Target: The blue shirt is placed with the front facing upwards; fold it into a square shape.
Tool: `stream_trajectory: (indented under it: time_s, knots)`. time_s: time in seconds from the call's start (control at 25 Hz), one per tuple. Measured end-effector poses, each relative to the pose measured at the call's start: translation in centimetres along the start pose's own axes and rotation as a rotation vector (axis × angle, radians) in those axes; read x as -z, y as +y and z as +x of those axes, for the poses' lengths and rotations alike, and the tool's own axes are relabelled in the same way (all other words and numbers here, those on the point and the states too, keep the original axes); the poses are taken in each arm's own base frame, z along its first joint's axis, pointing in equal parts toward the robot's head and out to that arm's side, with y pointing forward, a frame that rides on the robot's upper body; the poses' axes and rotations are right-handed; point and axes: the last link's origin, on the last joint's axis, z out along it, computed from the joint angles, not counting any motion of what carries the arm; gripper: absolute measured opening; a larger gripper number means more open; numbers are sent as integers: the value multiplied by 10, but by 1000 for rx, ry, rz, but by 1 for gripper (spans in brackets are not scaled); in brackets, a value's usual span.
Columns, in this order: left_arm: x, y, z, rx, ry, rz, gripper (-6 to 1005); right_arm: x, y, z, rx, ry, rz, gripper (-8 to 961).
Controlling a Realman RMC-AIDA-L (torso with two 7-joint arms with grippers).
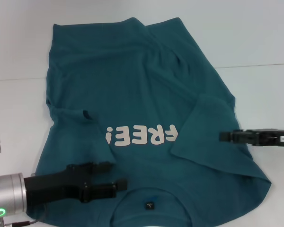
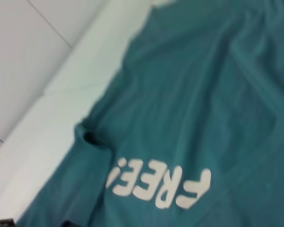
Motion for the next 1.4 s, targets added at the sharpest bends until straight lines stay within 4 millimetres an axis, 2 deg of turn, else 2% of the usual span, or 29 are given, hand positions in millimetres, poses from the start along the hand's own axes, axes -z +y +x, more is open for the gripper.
stream_trajectory:
  time_s: [0.12, 0.24, 0.44, 0.56, 0.6, 0.64, 0.88, 1.04, 1.4]
  knots:
    - [1, 1, -1, 16, -5, -6, 919, 13, -2, 7, 18, -78, -27, 771]
    - [3, 0, 0, 44, -7, -2, 919, 22, -1, 14, 19, -137, -61, 912]
    - [11, -7, 2, 156, -37, 45, 919, 25, 2, 21, 29, -160, -99, 941]
    - [22, -16, 6, 245, -50, 106, 919, 23, 5, 22, 45, -154, -113, 941]
    - [32, -24, 9, 300, -45, 161, 919, 22, 5, 21, 47, -155, -113, 941]
    - [32, -24, 9, 300, -45, 161, 919, 22, 5, 20, 48, -157, -111, 941]
    - [65, -40, 16, 397, -40, 284, 920, 21, 6, 16, 49, -158, -113, 941]
    - [82, -42, 15, 430, -94, 325, 920, 20, 6, 14, 51, -161, -113, 942]
    - [92, -37, 7, 435, -185, 326, 920, 18, 6, 12, 50, -167, -111, 942]
